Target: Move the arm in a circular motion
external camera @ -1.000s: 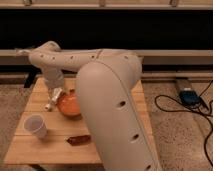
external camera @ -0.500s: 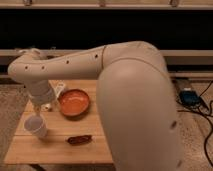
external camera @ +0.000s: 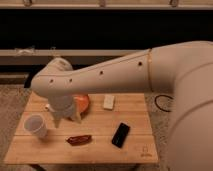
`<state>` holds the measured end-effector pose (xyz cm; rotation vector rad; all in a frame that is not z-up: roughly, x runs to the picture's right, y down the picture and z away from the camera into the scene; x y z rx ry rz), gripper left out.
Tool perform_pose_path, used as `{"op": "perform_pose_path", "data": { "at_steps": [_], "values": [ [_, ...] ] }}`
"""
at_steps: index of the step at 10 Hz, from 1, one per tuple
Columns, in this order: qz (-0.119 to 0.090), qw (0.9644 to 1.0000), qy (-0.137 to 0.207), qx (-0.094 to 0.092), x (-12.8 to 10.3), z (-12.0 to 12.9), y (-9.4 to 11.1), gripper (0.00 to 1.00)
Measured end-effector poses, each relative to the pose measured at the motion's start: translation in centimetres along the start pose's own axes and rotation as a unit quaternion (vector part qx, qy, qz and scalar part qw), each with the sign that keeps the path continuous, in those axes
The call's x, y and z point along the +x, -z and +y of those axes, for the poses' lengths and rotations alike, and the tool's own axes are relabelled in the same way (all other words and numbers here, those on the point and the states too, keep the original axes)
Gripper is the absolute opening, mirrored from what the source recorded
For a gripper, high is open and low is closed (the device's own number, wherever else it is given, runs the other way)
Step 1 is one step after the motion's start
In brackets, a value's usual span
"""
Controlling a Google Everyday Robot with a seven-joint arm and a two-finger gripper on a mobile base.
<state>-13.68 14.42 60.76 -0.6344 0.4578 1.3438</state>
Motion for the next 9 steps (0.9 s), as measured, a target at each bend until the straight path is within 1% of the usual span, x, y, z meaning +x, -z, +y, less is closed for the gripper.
{"op": "perform_pose_path", "data": {
  "at_steps": [1, 2, 3, 4, 5, 6, 7, 9],
  "values": [
    [0.000, 0.9996, -0.028, 0.004, 0.4, -2.9, -0.1, 0.65],
    [0.000, 0.9987, -0.051, 0.007, 0.2, -5.3, -0.2, 0.65],
    [-0.001, 0.9969, -0.078, 0.010, -0.7, -8.8, -0.4, 0.65],
    [-0.004, 0.9956, -0.093, 0.011, -1.9, -11.2, -0.6, 0.65],
    [-0.009, 0.9944, -0.104, 0.013, -3.1, -12.8, -0.7, 0.65],
    [-0.015, 0.9927, -0.118, 0.021, -4.5, -14.4, -0.9, 0.65],
    [-0.019, 0.9907, -0.132, 0.029, -5.8, -15.4, -1.1, 0.65],
    [-0.019, 0.9904, -0.134, 0.029, -5.8, -15.5, -1.1, 0.65]
  ]
}}
